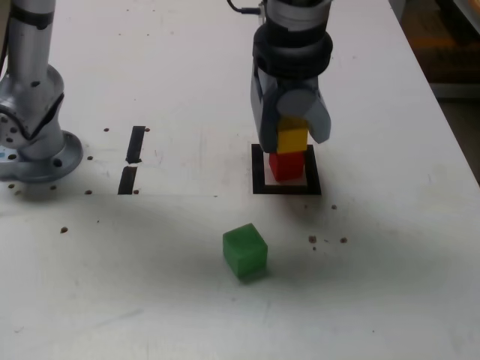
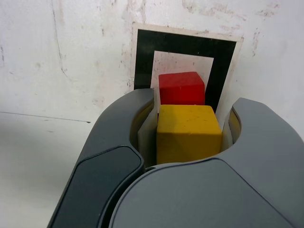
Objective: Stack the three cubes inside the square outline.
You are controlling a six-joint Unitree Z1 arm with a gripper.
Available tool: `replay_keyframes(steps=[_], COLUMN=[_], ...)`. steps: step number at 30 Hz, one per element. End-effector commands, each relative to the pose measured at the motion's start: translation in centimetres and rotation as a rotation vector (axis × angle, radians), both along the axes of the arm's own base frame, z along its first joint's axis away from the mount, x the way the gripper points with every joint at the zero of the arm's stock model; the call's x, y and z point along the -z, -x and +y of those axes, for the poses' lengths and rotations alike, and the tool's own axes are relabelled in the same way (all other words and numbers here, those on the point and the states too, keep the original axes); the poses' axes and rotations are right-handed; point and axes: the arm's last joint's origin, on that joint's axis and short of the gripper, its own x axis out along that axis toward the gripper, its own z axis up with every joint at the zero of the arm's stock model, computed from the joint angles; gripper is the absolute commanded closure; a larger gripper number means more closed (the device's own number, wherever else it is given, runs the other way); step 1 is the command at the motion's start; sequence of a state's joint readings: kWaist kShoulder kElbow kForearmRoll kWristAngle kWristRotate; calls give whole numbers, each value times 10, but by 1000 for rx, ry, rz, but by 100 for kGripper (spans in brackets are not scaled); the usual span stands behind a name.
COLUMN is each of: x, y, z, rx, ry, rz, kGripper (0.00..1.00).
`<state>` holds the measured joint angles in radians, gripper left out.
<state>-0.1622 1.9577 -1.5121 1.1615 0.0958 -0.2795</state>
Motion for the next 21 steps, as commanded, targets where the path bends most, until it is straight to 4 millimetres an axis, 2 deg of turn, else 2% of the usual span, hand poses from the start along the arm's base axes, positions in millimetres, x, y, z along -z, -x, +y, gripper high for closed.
replay_keyframes(steps=[1, 8, 21], x=[4, 14, 19], y=[-2, -1, -1], z=[0, 1, 6], rx=[-6, -18, -30], ry=[1, -2, -12], rz=[7, 23, 18], kGripper=[82, 82, 81])
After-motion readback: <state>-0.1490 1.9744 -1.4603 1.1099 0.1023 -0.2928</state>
